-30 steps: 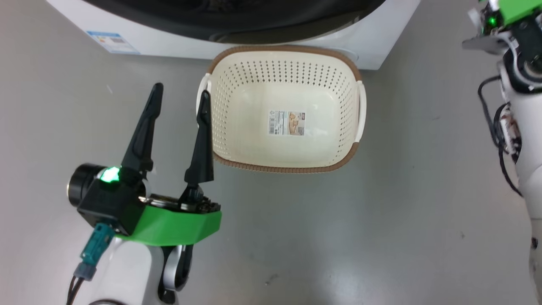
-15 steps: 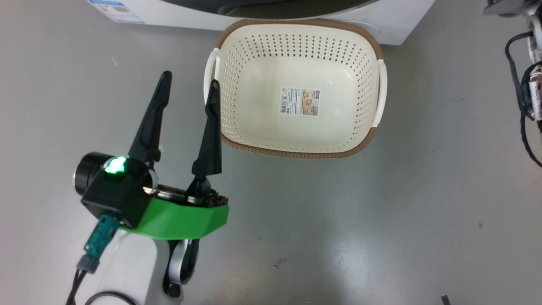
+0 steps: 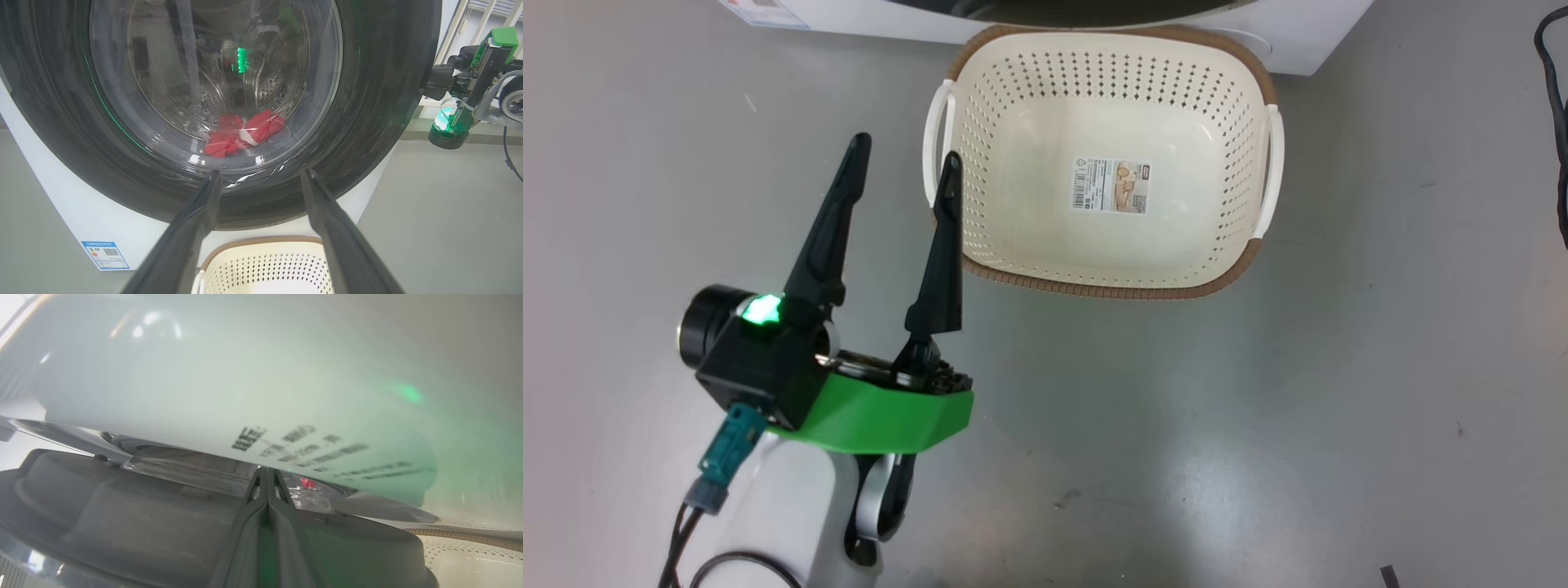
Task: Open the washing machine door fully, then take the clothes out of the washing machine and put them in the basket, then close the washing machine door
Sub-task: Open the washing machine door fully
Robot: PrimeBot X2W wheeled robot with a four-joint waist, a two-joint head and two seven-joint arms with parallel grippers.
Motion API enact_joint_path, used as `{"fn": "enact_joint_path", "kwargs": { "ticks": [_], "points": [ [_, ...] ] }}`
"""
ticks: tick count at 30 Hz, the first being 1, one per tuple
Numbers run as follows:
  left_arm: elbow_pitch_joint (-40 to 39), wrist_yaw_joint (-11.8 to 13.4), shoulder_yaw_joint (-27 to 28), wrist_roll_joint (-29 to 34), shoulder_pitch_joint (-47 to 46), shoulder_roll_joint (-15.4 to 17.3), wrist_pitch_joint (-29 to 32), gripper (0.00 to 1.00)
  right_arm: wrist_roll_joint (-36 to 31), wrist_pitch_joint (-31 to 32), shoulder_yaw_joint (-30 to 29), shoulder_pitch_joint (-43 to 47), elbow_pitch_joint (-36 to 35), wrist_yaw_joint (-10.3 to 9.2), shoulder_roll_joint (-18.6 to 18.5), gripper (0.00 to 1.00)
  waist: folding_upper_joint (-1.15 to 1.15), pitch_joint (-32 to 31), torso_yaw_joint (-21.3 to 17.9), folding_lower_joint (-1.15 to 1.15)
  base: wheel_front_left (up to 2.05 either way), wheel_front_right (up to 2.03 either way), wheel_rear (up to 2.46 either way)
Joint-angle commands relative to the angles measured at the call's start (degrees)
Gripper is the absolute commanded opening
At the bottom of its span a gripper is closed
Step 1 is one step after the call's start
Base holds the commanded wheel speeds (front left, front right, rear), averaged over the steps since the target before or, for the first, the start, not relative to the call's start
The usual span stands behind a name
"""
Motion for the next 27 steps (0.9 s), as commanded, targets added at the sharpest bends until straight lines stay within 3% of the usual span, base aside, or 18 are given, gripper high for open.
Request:
{"fn": "enact_joint_path", "kwargs": {
  "ticks": [1,27],
  "points": [
    [-1.16,0.08,1.49,-0.1,-0.39,1.09,-0.28,1.0,0.22,1.11,1.42,-0.87,-1.59,0.22,2.42,0.0,0.0,0.01,-0.12,0.0,0.0,0.0,0.0],
    [1.48,-0.93,2.45,2.04,1.72,1.09,-0.28,1.0,1.97,5.79,3.96,8.23,-5.11,0.22,5.39,0.0,0.0,-6.98,-2.92,0.0,0.0,0.0,0.0]
  ]
}}
